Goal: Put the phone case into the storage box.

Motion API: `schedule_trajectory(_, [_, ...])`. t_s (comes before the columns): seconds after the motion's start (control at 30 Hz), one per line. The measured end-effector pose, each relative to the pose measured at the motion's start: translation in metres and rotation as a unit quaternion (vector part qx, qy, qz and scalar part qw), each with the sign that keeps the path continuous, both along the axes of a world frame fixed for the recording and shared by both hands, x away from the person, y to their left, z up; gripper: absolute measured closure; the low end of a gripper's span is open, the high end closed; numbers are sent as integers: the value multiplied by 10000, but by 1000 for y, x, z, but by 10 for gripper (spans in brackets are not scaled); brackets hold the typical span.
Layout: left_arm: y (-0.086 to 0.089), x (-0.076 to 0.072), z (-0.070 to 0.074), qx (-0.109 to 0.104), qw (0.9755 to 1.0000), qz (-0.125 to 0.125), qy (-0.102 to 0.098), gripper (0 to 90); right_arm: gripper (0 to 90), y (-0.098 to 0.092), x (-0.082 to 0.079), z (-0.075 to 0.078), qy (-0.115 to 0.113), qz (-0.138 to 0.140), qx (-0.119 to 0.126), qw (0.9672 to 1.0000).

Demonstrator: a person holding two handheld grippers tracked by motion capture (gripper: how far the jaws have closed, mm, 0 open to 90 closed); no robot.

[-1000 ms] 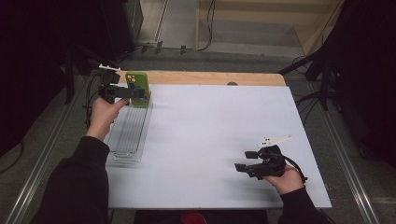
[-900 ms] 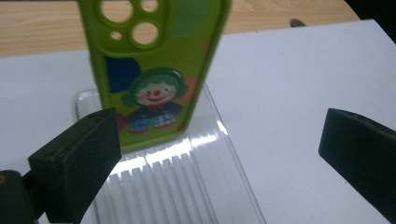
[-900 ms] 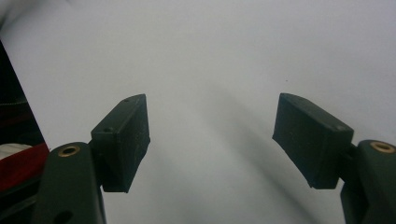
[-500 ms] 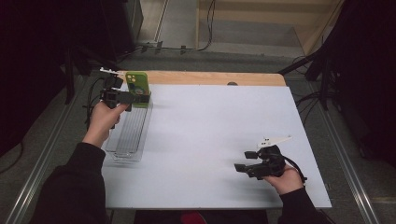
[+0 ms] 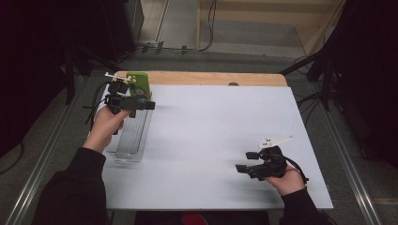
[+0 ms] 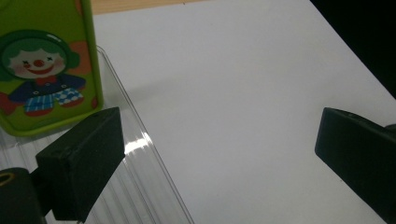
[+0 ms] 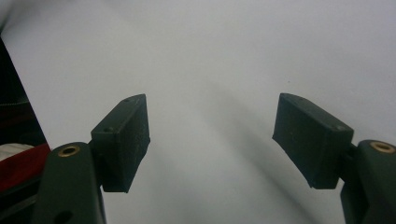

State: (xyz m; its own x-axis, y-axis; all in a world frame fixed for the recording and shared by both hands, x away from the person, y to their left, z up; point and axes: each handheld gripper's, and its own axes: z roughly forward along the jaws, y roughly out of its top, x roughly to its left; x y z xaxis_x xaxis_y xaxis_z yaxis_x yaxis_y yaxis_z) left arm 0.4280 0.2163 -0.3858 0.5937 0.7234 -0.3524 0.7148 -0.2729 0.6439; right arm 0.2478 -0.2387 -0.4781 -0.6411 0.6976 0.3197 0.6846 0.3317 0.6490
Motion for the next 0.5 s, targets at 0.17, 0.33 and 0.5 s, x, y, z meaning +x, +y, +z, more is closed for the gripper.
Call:
schedule_trajectory(0.17, [-5, -9, -3, -50, 9998, -214, -4, 23, 253, 0, 0, 0, 8, -1, 9, 10000])
schedule_trajectory(0.33, [-9, -16, -5, -84, 9995, -318, -21, 45, 253, 0, 0, 0, 12, -5, -8, 10000])
schedule_trajectory(0.5, [-13, -21, -5, -144, 9991, -409, -29, 47, 253, 0, 0, 0, -4, -4, -3, 10000])
